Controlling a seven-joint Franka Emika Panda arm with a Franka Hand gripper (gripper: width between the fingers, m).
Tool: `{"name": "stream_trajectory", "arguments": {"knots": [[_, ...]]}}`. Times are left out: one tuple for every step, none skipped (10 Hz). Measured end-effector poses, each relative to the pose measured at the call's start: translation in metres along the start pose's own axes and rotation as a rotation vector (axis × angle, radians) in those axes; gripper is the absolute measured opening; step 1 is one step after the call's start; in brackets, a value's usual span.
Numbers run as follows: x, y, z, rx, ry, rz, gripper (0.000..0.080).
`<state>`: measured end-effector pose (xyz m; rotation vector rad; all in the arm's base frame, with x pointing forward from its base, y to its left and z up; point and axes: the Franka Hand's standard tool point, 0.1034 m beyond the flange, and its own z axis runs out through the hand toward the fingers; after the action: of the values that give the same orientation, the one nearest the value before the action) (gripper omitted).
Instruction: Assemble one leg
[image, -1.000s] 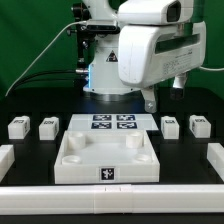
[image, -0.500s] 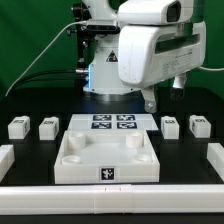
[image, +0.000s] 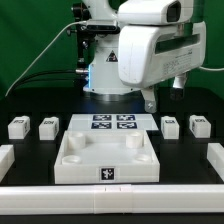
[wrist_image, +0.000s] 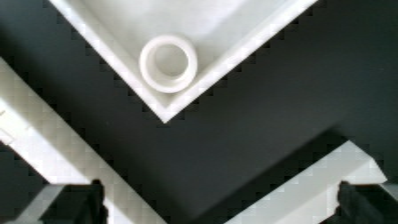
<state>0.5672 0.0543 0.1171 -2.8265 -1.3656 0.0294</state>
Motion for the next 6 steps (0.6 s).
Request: {"name": "stream_trajectory", "arguments": {"knots": [[0.0,0.0,0.0,0.0,0.0,0.0,0.065],[0.0,0.0,0.0,0.0,0.0,0.0,0.065],[0.0,0.0,0.0,-0.001,0.001,-0.001,0.065],[-0.003,0.0,0.003,-0.008,0.008,-0.02,0.065],[-0.01,0.0,0.008,-0.021,0.02,-0.071,0.065],[-0.022,0.0,0.014,-0.028,0.025,-0.122,0.065]]}}
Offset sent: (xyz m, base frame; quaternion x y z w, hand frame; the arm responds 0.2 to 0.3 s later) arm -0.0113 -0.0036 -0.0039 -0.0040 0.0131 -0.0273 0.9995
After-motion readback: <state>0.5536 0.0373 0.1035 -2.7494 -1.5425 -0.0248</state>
